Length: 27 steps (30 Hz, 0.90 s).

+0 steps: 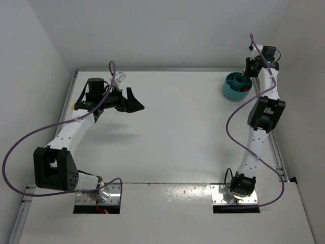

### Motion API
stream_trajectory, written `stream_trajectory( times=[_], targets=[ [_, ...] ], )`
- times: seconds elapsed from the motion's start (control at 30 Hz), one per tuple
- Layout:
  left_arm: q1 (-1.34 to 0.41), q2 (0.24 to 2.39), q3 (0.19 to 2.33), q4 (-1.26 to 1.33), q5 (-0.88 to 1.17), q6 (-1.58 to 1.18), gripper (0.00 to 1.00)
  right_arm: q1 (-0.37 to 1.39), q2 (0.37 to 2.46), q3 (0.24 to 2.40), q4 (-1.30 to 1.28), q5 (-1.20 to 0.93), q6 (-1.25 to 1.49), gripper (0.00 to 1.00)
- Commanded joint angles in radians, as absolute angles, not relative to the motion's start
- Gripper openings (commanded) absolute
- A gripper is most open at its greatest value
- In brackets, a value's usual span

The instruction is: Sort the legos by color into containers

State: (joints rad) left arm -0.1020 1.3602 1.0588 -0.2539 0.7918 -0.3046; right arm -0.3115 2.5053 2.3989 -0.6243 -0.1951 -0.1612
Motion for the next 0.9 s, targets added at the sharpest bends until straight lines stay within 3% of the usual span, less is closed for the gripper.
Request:
stream_trajectory(
  times=[0.0, 0.13, 0.27, 0.4, 0.87],
  targets=[
    [-0.094, 1.368, 1.071, -0.239, 0.795, -0.307, 0.99, -0.313, 2.493, 2.402, -0.589, -0.16, -0.193, 0.11],
    [-0.094, 1.368, 1.071, -0.239, 0.795, -0.307, 0.99, -0.313, 2.493, 2.393, -0.589, -0.15, -0.193, 0.14],
    [-0.094, 1.368, 1.071, -0.239, 0.795, -0.307, 0.99, -0.313, 2.484, 2.384, -0.589, -0.15, -0.193, 0.28],
    [-0.094, 1.368, 1.071, -0.239, 0.795, -0.307, 0.99, -0.313, 2.473, 2.384, -0.589, -0.15, -0.193, 0.36],
    [-0.094, 1.368, 1.071, -0.239, 0.795, -0.307, 0.99, -0.313, 2.366, 2.393, -0.589, -0.221, -0.144, 0.34]
  ],
)
